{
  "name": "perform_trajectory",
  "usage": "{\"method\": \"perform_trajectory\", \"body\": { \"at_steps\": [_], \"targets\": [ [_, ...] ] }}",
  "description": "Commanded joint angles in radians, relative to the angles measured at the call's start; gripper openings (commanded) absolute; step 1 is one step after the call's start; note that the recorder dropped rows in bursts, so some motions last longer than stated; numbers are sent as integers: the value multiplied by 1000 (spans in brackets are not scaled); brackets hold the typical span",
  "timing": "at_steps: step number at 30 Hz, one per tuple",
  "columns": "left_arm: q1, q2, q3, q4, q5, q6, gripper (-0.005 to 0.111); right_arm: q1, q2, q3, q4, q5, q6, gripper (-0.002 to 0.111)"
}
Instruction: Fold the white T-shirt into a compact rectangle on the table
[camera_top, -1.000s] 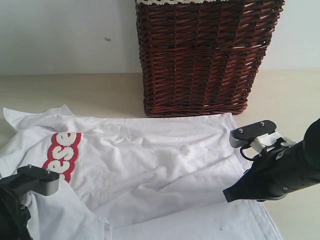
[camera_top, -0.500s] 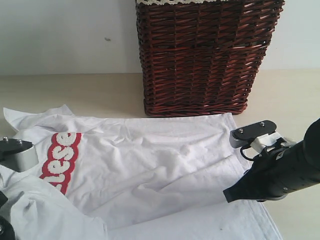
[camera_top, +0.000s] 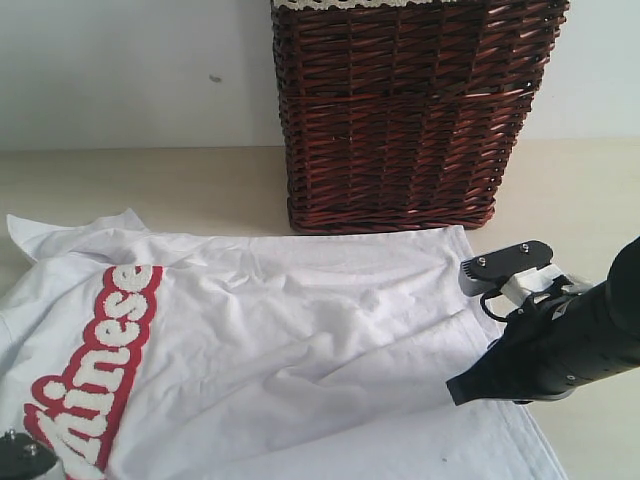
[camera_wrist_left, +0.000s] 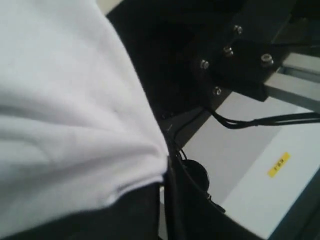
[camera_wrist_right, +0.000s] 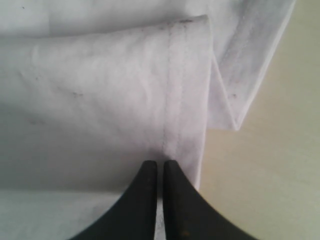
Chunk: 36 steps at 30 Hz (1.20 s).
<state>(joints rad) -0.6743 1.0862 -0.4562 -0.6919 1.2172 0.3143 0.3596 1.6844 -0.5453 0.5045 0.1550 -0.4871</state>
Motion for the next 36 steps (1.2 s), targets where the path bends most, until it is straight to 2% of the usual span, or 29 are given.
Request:
{"method": "perform_trajectory", "body": {
  "at_steps": [1,9,15,17,21,22,24,27,30,36],
  "targets": [
    [-88,-35,23,-74,4,-10,0,-7,-10,3,2,-1,-5,7],
    [-259,-45,40,-124,4,-48,0,-7,-10,3,2,-1,-5,7],
    [-274,-45,40,-10,4,-113,3,-7,-10,3,2,-1,-5,7],
    [-274,-45,40,21,4,-113,14,-7,-10,3,2,-1,-5,7],
    [-274,-45,26,26,4,-108,46,-7,-10,3,2,-1,-5,7],
    [-274,-45,21,31,4,-108,52,-7,-10,3,2,-1,-5,7],
    [-274,-45,0,60,4,-113,55,-7,-10,3,2,-1,-5,7],
    [-274,-45,-48,179,-74,-215,51,-7,-10,3,2,-1,-5,7],
    [-267,-45,-108,375,-169,-367,47,-7,-10,3,2,-1,-5,7],
    [-214,-45,-214,679,-210,-557,47,-7,-10,3,2,-1,-5,7]
  ]
}}
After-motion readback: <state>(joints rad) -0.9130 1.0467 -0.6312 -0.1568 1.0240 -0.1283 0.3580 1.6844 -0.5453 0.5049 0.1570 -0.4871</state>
